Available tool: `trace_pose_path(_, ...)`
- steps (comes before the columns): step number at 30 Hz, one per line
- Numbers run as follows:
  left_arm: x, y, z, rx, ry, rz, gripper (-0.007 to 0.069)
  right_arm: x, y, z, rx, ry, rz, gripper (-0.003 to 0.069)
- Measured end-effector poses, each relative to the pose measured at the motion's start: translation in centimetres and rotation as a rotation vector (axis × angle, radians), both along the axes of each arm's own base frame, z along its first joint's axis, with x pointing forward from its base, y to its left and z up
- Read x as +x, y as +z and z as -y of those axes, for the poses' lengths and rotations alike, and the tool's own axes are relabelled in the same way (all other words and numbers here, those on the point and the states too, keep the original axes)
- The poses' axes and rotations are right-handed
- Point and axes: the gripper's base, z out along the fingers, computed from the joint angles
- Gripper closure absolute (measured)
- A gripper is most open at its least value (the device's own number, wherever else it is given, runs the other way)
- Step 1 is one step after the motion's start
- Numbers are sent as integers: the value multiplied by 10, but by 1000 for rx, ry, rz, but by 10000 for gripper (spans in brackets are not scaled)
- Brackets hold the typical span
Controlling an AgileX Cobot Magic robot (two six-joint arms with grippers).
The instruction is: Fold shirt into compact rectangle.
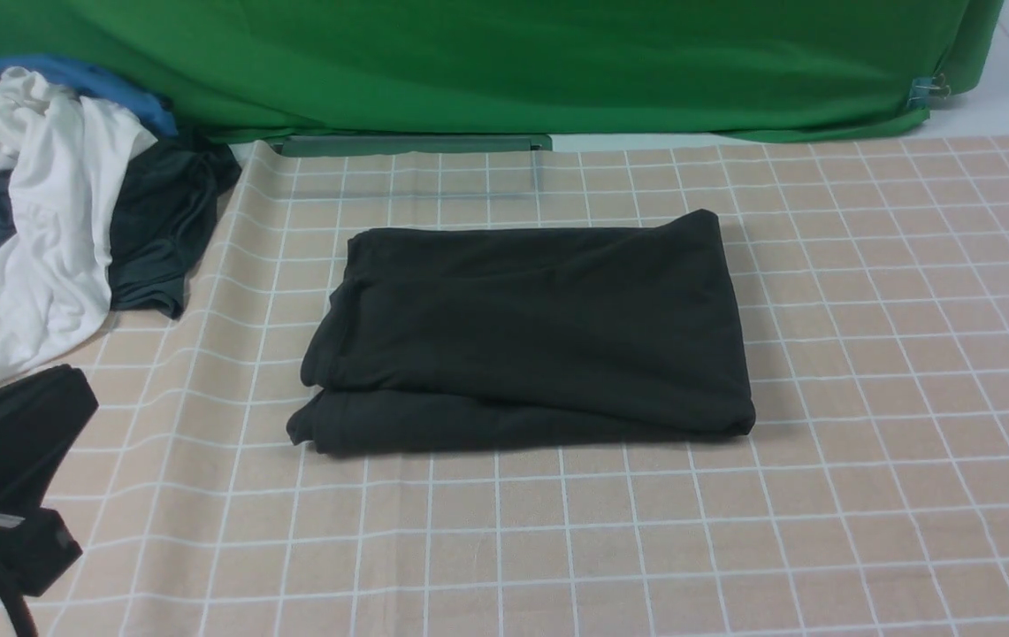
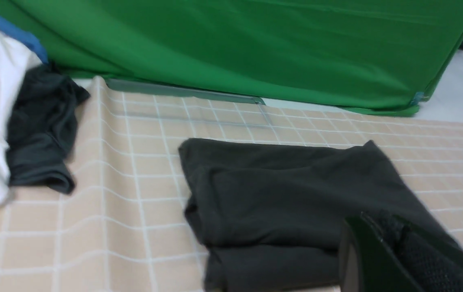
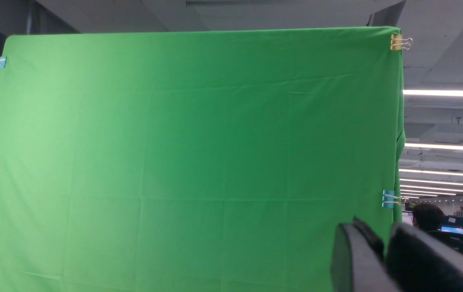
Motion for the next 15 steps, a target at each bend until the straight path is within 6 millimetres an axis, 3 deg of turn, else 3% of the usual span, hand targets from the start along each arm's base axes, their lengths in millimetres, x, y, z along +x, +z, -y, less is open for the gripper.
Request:
trace_pose_path(3, -9, -5, -6, 100, 16, 69, 605, 0, 0, 0, 0, 0, 0, 489)
trace_pose_path(8, -22, -31, -16, 155, 102, 129, 605, 0, 0, 0, 0, 0, 0, 475)
trace_pose_path(12, -27, -79, -24, 167, 234, 159, 605, 0, 0, 0, 0, 0, 0, 463)
trace_pose_path(15, -27, -89, -26, 175, 264, 148, 605, 0, 0, 0, 0, 0, 0, 462)
